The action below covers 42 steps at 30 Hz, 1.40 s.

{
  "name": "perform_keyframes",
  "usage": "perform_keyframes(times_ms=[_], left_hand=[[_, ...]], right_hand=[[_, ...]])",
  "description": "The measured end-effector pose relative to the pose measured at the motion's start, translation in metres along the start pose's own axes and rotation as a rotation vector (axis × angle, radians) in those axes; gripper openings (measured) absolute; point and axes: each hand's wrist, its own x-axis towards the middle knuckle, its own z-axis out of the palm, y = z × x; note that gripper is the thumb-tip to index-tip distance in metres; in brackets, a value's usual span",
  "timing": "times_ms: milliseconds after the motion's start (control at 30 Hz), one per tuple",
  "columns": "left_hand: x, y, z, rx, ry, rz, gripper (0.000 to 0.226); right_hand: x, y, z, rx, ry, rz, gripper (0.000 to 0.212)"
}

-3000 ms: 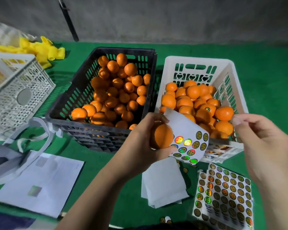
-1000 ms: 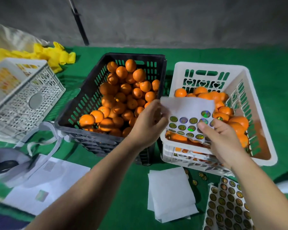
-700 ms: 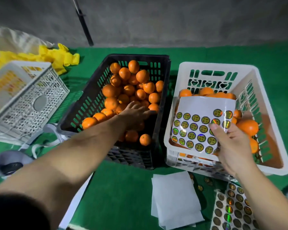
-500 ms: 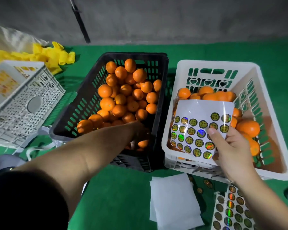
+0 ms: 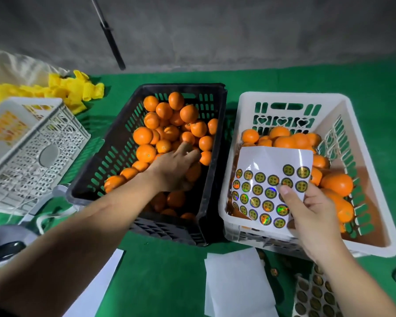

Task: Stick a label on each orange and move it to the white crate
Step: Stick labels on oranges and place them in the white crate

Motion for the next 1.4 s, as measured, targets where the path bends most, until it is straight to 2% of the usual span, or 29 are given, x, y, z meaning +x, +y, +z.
perform_keyframes(times_ms=[67,133,233,367,467,567,667,700,800,1000,1167,1400], left_hand=[[-0.022,0.002,-0.006,-0.205,0.193,-0.015,0.086],[-0.045,0.014,-0.019,-0.252,0.353,0.014,0.075],[-0.071,0.049,-0.035,-0.404,0.44,0.074,0.072],[-0.097,0.1,-0.038,-0.926,0.377,0.117,0.063],[-0.114,0.127,-0.032,-1.331,0.221,0.096,0.056],[-0.125,0.146,-0.026,-1.621,0.185,0.052,0.051],[-0.134,0.157,-0.024,-1.675,0.205,0.037,0.056],[-0.137,0.158,-0.022,-1.679,0.214,0.037,0.057],[-0.146,0.157,-0.016,-1.679,0.236,0.024,0.064],[-0.159,0.153,-0.008,-1.692,0.309,0.033,0.065],[-0.162,0.151,-0.01,-1.775,0.332,0.079,0.062],[-0.161,0.148,-0.009,-1.815,0.343,0.086,0.062]], right_hand=[[-0.002,-0.001,0.001,0.012,0.016,0.007,0.027],[-0.002,-0.002,-0.001,0.02,0.007,0.021,0.027],[-0.002,-0.004,-0.006,0.099,-0.025,0.074,0.03],[-0.013,-0.014,-0.011,0.213,-0.039,0.106,0.033],[-0.033,-0.016,-0.012,0.207,-0.084,0.116,0.032],[-0.049,-0.018,-0.009,0.117,-0.052,0.03,0.048],[-0.06,-0.028,-0.005,-0.087,0.036,-0.139,0.075],[-0.062,-0.032,-0.005,-0.183,0.038,-0.196,0.074],[-0.067,-0.046,-0.007,-0.368,0.008,-0.261,0.052],[-0.071,-0.064,-0.013,-0.339,-0.042,-0.189,0.035],[-0.068,-0.066,-0.017,-0.265,-0.036,-0.111,0.039],[-0.072,-0.066,-0.02,-0.358,-0.036,-0.187,0.028]])
